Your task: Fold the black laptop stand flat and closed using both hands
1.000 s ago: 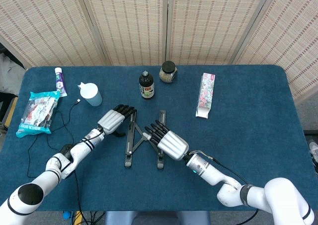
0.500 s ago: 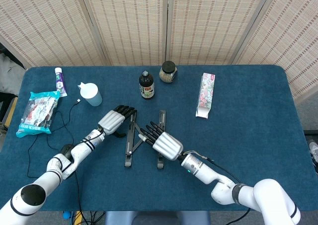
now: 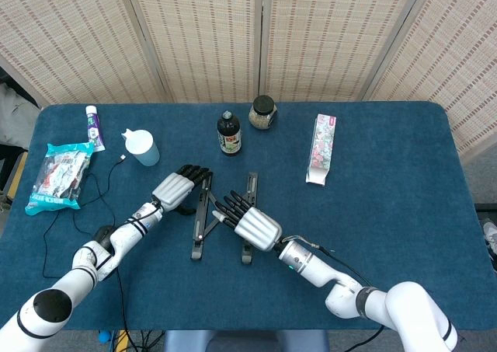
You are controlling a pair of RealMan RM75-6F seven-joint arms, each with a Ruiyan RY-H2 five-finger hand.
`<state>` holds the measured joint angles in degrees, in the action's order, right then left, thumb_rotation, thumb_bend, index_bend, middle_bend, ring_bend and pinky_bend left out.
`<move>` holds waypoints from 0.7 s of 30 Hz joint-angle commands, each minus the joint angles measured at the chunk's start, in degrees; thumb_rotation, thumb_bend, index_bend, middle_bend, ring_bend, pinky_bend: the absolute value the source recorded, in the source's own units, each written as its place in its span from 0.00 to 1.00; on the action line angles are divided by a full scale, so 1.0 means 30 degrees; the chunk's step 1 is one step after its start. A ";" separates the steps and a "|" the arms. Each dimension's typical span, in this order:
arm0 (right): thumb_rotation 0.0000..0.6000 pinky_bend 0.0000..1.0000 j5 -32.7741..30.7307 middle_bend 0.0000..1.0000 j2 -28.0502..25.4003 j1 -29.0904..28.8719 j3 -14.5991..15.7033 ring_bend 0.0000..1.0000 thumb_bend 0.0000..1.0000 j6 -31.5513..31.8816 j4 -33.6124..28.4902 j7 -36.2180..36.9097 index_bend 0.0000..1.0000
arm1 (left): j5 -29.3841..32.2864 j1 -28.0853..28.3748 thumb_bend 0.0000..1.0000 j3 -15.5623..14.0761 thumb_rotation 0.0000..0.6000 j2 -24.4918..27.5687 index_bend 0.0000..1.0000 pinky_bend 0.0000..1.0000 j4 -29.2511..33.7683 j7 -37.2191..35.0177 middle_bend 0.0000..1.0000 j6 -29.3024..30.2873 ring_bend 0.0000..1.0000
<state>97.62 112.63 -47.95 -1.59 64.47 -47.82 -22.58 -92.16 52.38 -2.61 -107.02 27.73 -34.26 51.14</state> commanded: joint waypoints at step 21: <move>1.00 0.00 0.0247 0.00 0.2036 -0.0537 -0.0389 0.00 0.00 0.1322 0.3070 0.0721 0.00 | 0.0041 0.0044 0.17 -0.0062 1.00 -0.0082 0.01 0.03 0.0252 0.0018 0.03 -0.0045 0.00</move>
<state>98.35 118.32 -49.35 -2.57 68.12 -39.07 -20.64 -92.04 52.51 -2.80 -107.27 28.49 -34.22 51.00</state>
